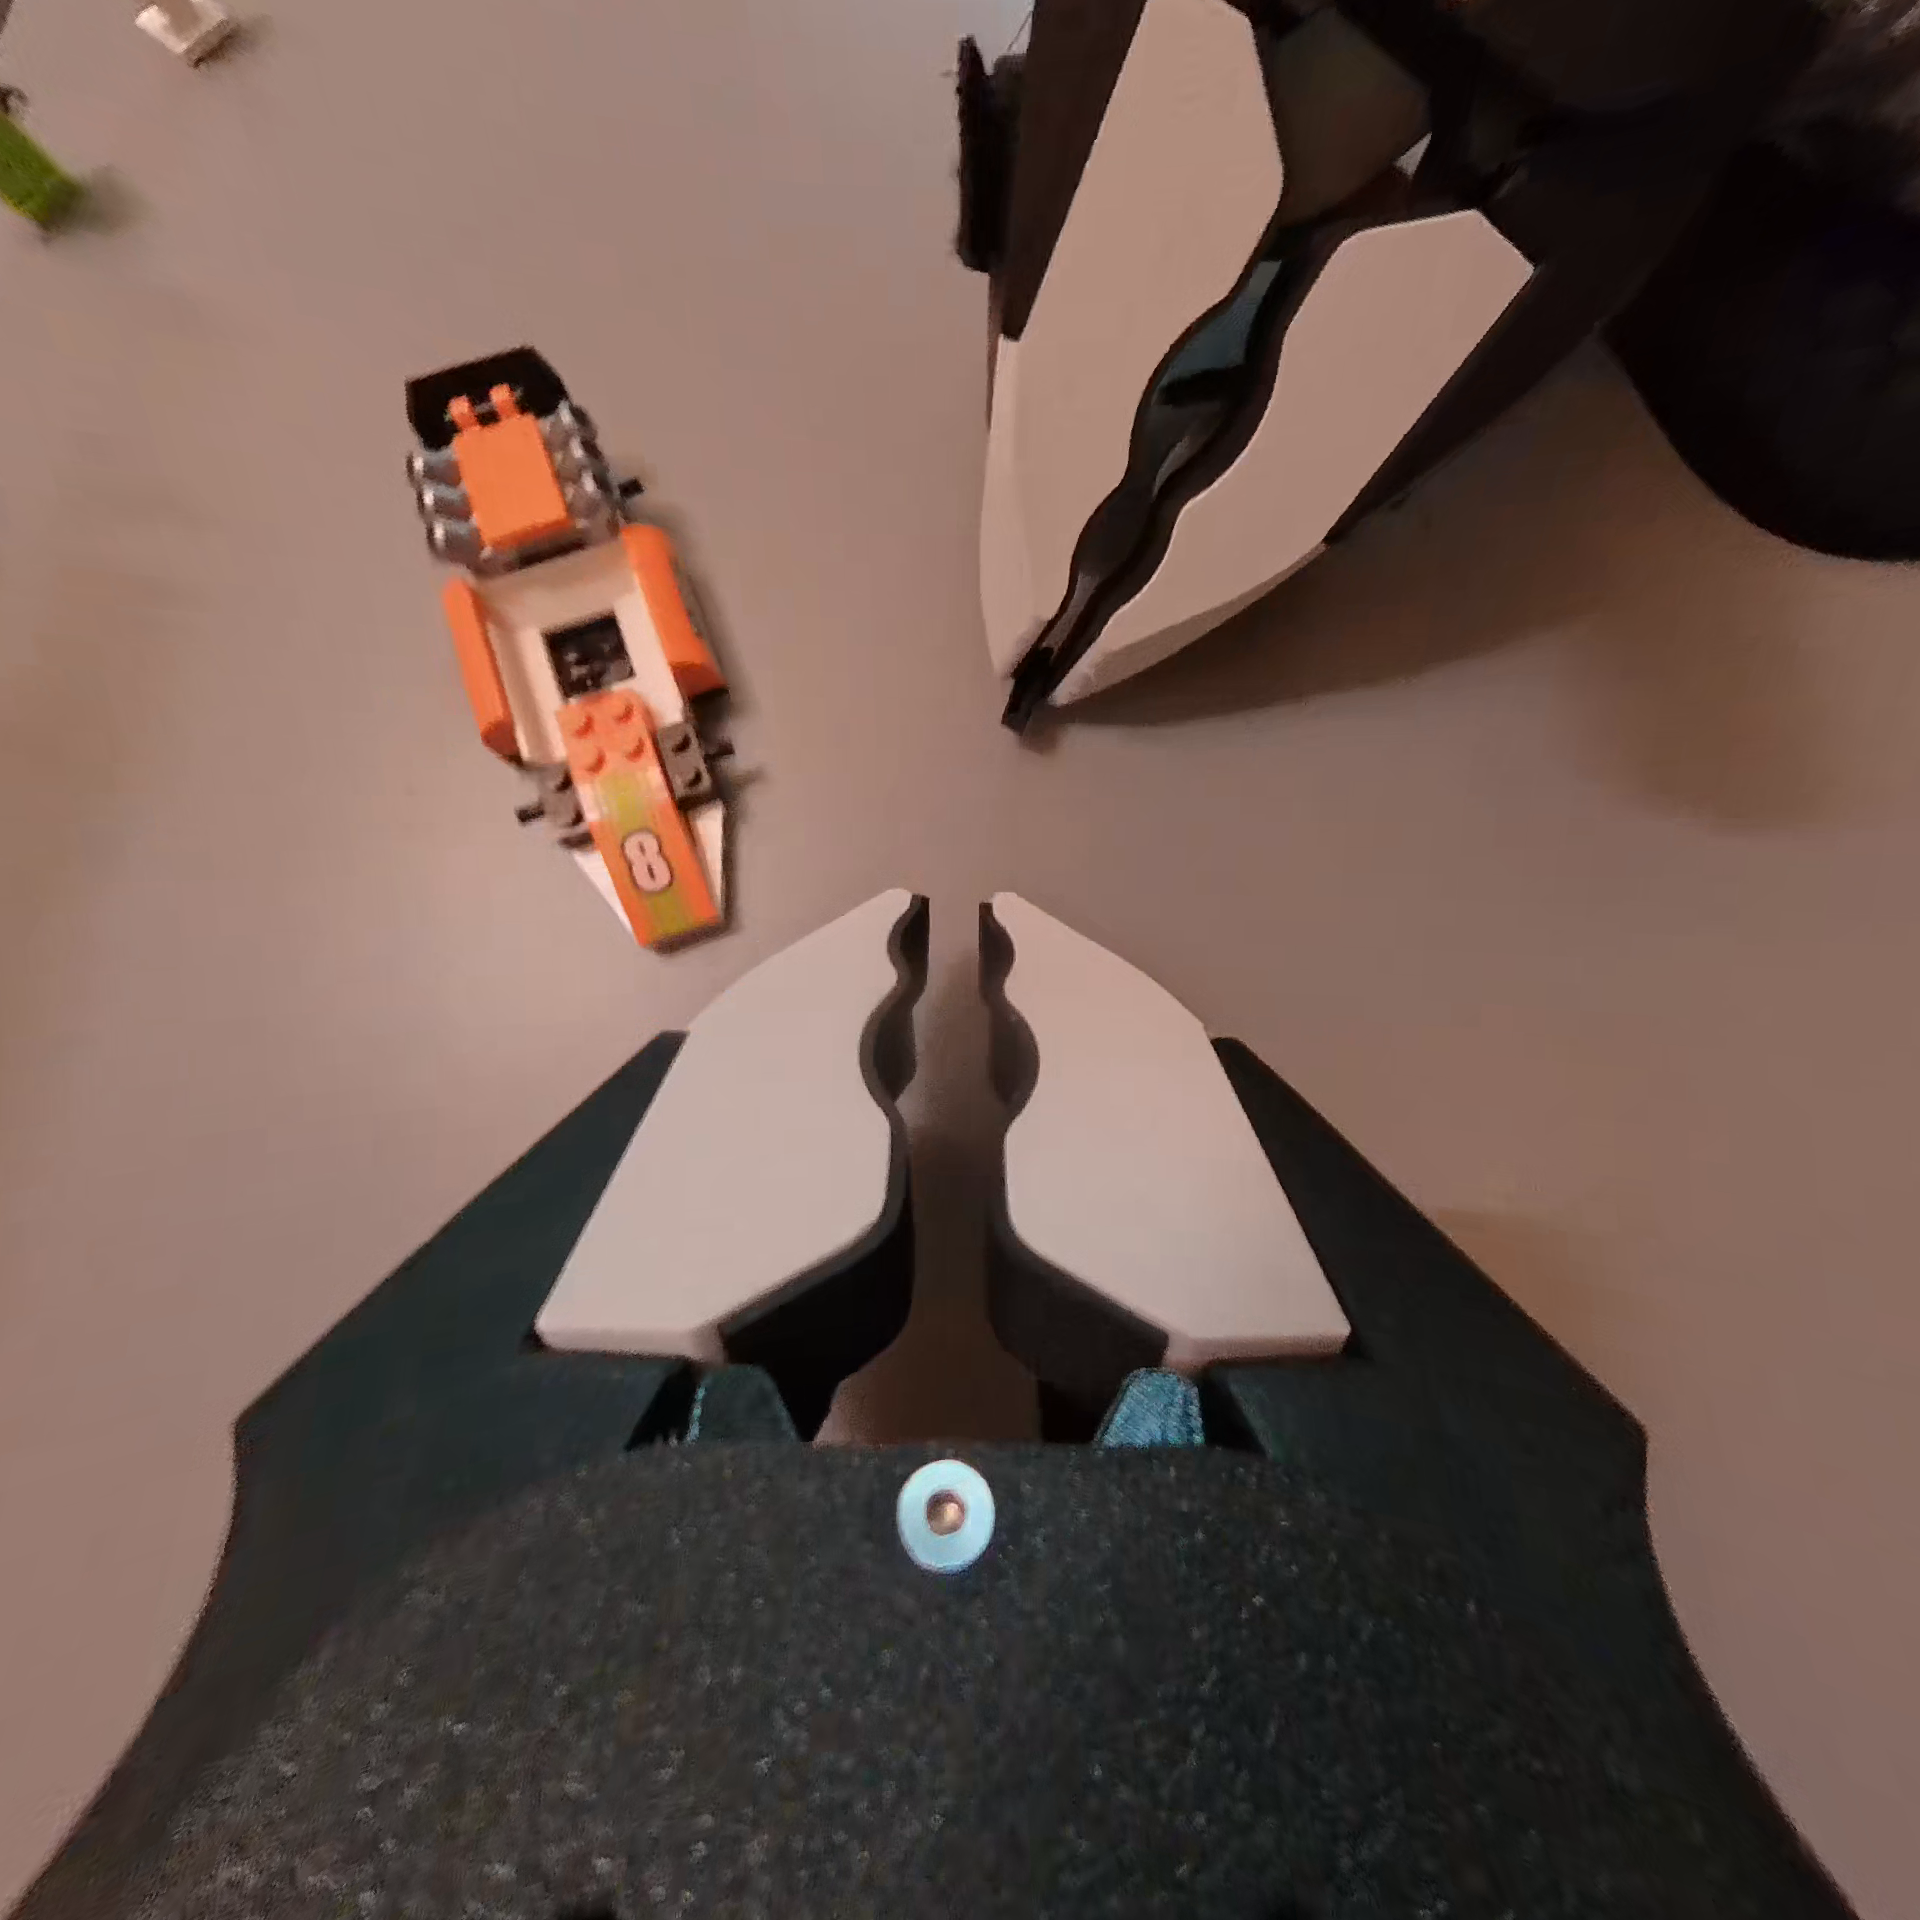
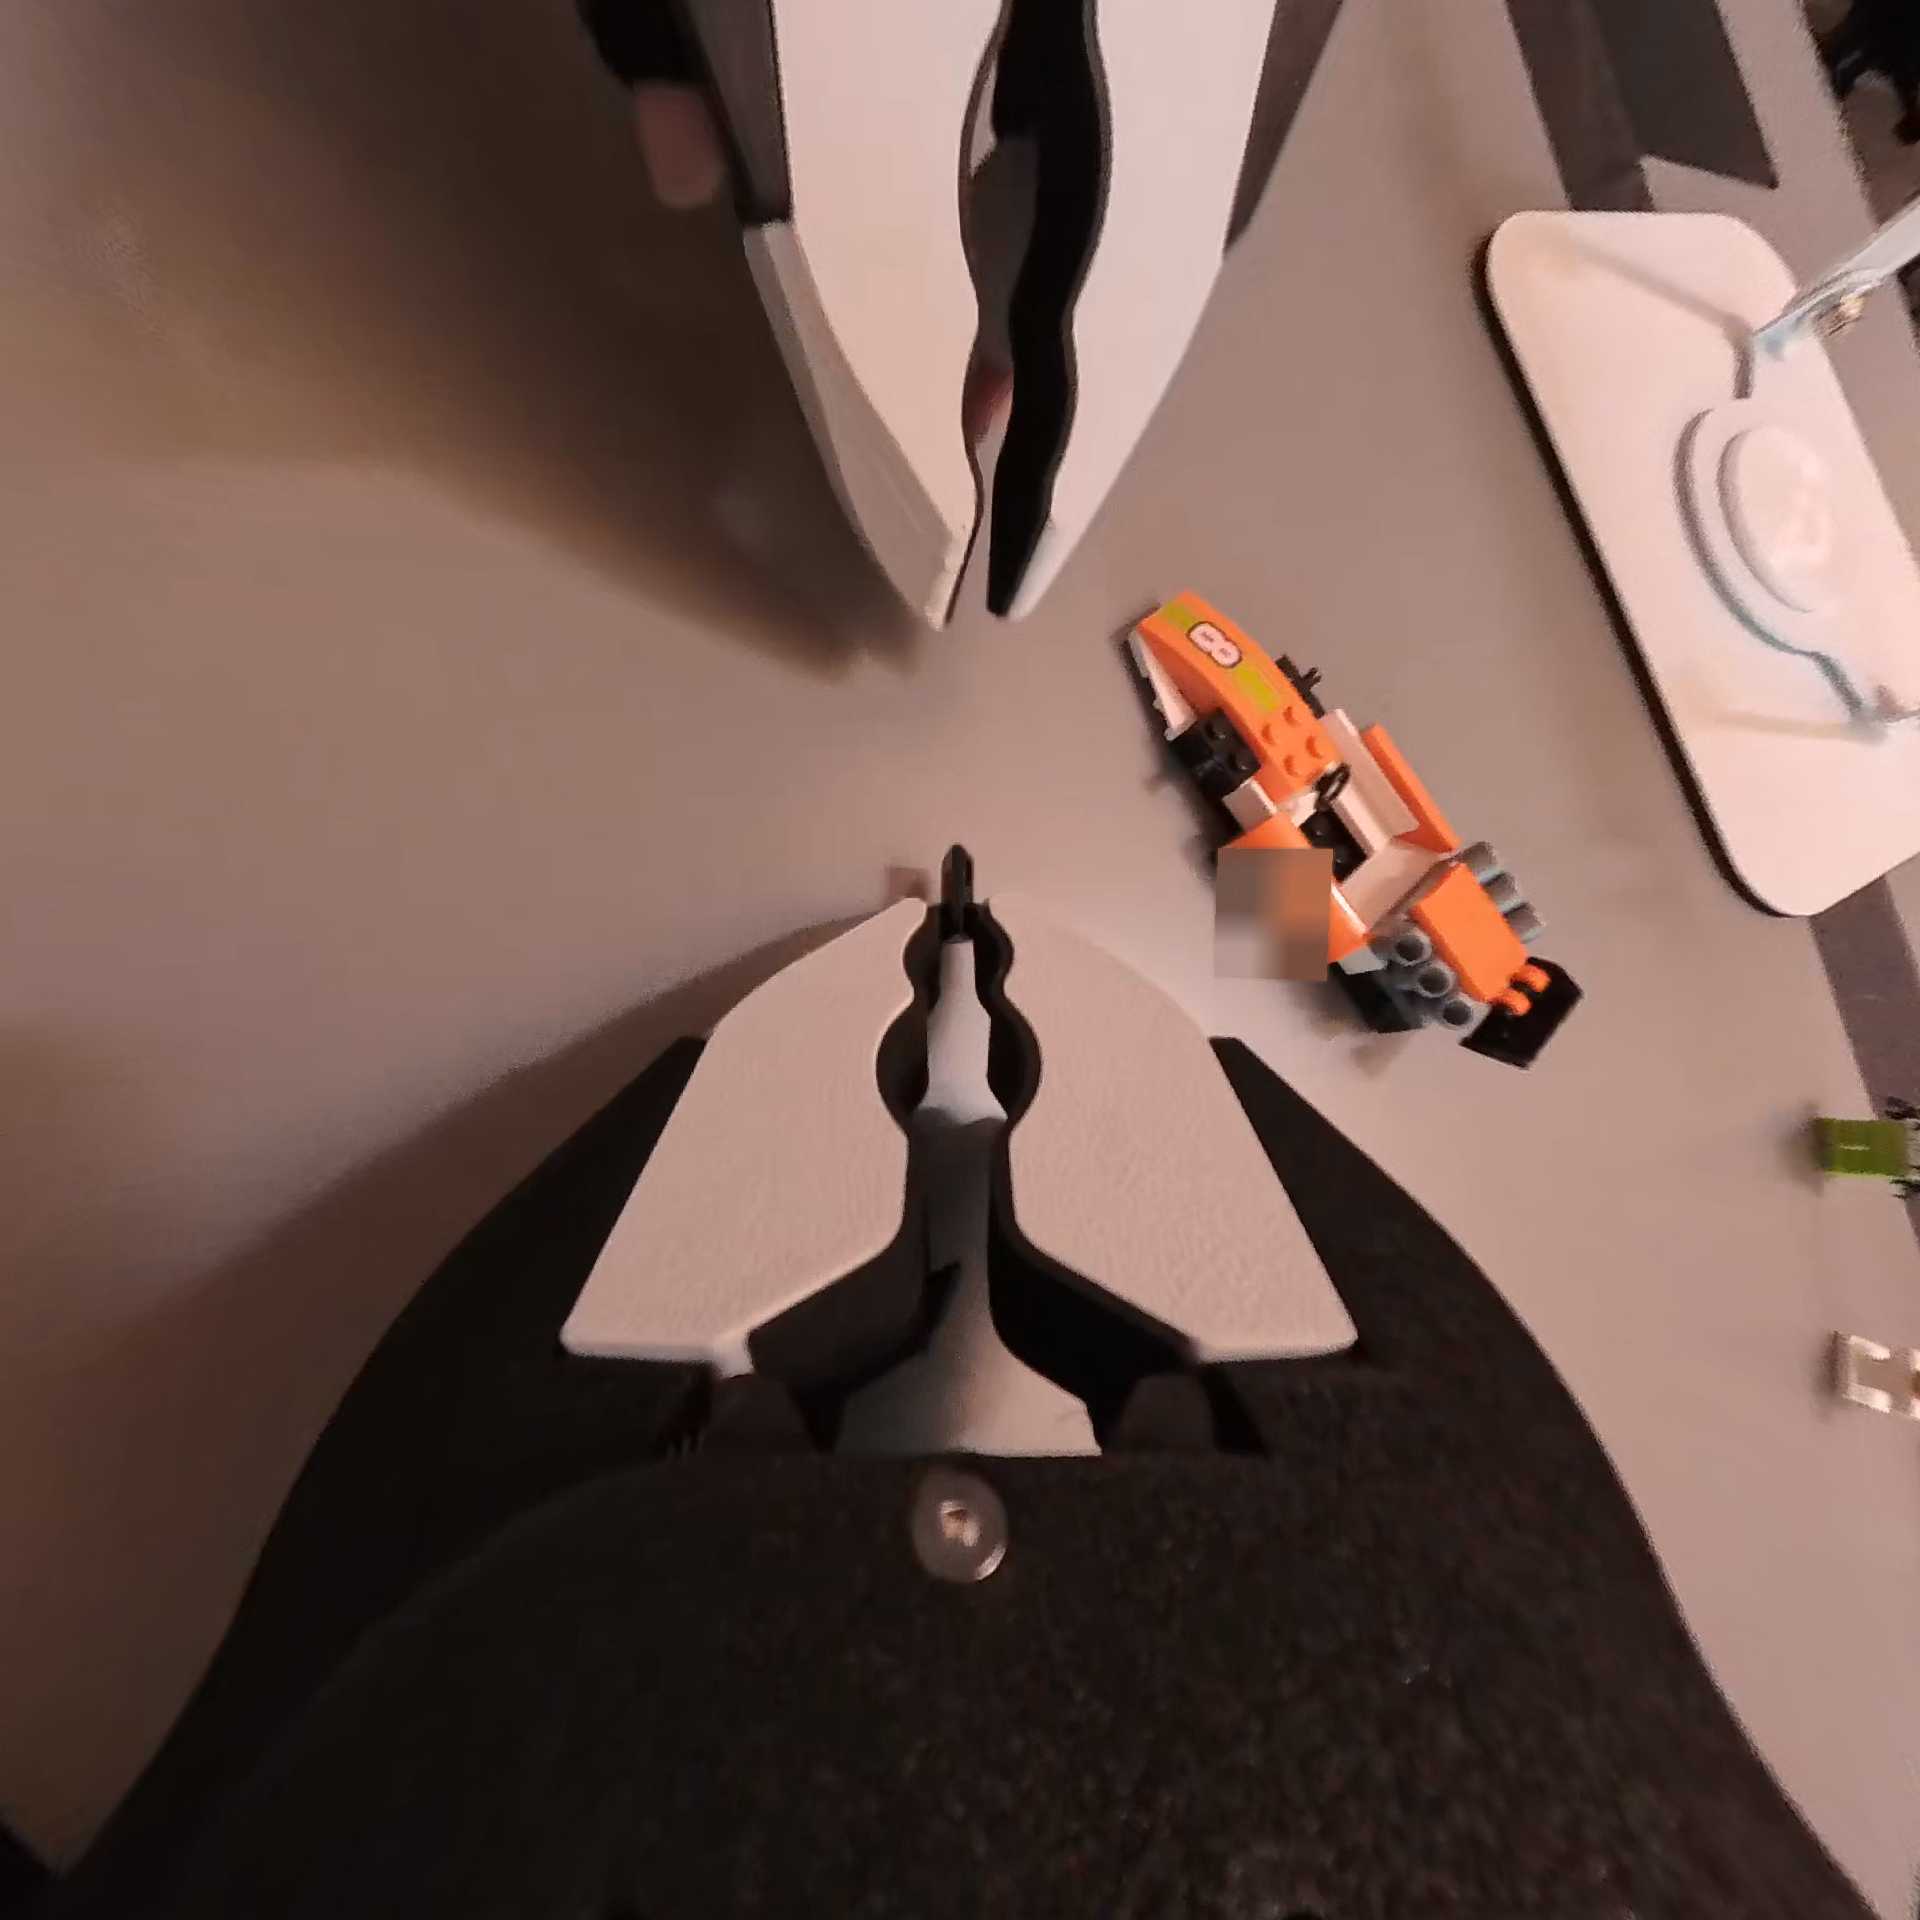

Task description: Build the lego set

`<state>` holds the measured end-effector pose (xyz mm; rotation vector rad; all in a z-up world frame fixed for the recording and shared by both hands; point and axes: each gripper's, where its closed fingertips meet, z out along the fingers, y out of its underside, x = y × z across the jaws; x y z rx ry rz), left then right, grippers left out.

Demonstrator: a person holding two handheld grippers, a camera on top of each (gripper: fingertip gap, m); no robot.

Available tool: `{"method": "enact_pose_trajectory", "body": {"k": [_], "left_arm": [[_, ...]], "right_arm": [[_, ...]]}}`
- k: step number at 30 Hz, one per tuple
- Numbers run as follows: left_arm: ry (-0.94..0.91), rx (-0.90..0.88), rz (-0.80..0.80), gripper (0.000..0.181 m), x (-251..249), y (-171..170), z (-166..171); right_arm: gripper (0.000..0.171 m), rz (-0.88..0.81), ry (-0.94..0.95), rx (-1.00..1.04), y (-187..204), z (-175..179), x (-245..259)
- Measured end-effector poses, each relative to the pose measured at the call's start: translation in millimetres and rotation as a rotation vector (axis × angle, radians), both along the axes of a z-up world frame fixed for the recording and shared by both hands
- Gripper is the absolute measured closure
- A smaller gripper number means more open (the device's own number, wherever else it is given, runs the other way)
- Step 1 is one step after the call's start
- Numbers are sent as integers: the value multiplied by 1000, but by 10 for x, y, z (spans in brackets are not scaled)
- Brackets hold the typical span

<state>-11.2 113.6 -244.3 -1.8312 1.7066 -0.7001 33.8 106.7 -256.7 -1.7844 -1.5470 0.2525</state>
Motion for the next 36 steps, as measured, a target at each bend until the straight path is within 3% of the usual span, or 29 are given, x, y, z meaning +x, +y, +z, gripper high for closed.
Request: {"method": "enact_pose_trajectory", "body": {"k": [15, 23, 29, 36], "left_arm": [[-152, -26, 173, 173, -326, -205, 169], [-165, -10, 199, 174, -401, -189, 204], [-195, 55, 338, 176, -603, 15, 271], [-287, 77, 540, 177, -1000, 263, 410]], "right_arm": [[161, 8, 29, -69, -79, 69, 50], [168, -72, -30, -82, 33, 22, 153], [168, -263, -73, -89, 348, -1, 745], [159, -323, 21, -56, 424, 100, 783]]}}
